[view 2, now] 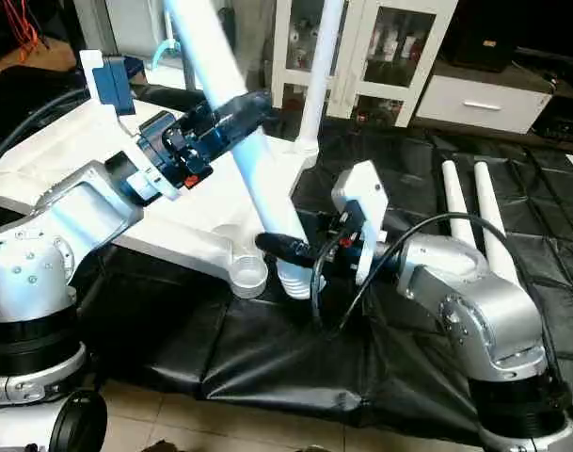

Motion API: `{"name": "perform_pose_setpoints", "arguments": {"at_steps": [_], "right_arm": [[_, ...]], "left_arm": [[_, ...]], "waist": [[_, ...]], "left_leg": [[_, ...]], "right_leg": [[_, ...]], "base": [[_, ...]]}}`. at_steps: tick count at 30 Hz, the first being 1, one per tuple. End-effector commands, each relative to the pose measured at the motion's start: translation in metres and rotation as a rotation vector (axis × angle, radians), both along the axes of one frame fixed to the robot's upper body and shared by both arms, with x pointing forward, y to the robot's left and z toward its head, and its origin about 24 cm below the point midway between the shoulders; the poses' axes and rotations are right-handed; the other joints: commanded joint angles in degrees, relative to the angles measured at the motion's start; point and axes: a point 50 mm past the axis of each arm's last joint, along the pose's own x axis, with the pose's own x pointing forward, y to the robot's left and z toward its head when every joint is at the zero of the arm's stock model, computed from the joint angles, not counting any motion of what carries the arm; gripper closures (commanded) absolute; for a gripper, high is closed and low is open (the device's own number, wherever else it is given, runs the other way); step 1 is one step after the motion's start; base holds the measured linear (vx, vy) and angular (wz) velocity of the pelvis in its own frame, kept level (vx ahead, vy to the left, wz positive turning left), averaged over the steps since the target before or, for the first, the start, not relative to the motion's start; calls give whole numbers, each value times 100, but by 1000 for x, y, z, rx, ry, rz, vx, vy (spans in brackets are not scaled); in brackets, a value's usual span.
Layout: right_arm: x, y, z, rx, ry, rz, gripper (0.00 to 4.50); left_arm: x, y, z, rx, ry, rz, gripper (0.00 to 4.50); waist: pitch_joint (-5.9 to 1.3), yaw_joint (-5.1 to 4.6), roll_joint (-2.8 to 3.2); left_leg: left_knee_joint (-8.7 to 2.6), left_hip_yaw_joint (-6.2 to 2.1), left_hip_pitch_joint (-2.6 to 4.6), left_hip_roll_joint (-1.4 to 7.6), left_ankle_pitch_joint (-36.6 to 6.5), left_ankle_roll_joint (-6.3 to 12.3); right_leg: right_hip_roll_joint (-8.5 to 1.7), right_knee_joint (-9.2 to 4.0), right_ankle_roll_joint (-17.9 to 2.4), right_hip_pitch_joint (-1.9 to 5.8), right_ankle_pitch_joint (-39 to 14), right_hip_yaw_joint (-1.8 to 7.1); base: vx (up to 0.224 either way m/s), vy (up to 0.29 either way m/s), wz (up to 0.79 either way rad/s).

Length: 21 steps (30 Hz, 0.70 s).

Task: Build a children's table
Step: Pick table leg

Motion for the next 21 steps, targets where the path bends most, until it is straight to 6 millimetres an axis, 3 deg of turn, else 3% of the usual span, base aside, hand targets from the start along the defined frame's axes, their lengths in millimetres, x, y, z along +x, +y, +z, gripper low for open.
{"name": "perform_pose_setpoints", "arguments": {"at_steps": [1,5,6,9,12,21], "right_arm": [[-1,-2,6,-15,-43,3,263],[0,-3,6,-14,-45,-4,263],[0,-4,6,-14,-46,-7,263],[0,-4,6,-15,-47,-9,263],[0,-4,6,-16,-46,-11,263],[0,-5,7,-16,-49,-14,263]], "left_arm": [[2,1,4,-1,-5,10,70],[1,3,3,-18,2,10,79],[1,2,3,-22,3,7,117],[1,3,3,-26,2,10,117],[1,3,3,-32,8,15,162],[2,4,4,-37,17,34,219]], "waist": [[-392,1,4],[-388,-2,5],[-388,-5,0],[-384,-5,-3],[-382,-4,-6],[-388,-4,-7]], "left_leg": [[-402,34,-4,14,-783,54],[-403,40,2,15,-809,69],[-403,39,0,16,-812,73],[-403,42,-1,11,-845,68],[-401,42,-5,11,-857,67],[-399,41,-1,13,-803,69]], "right_leg": [[-181,-449,-625,387,-1529,153],[-181,-444,-711,385,-1459,155],[-180,-442,-720,388,-1448,155],[-181,-449,-716,389,-1511,155],[-184,-456,-675,388,-1585,154],[-181,-450,-665,387,-1530,155]], "base": [[0,0,0],[0,0,0],[0,0,0],[0,0,0],[0,0,0],[0,0,0]]}}
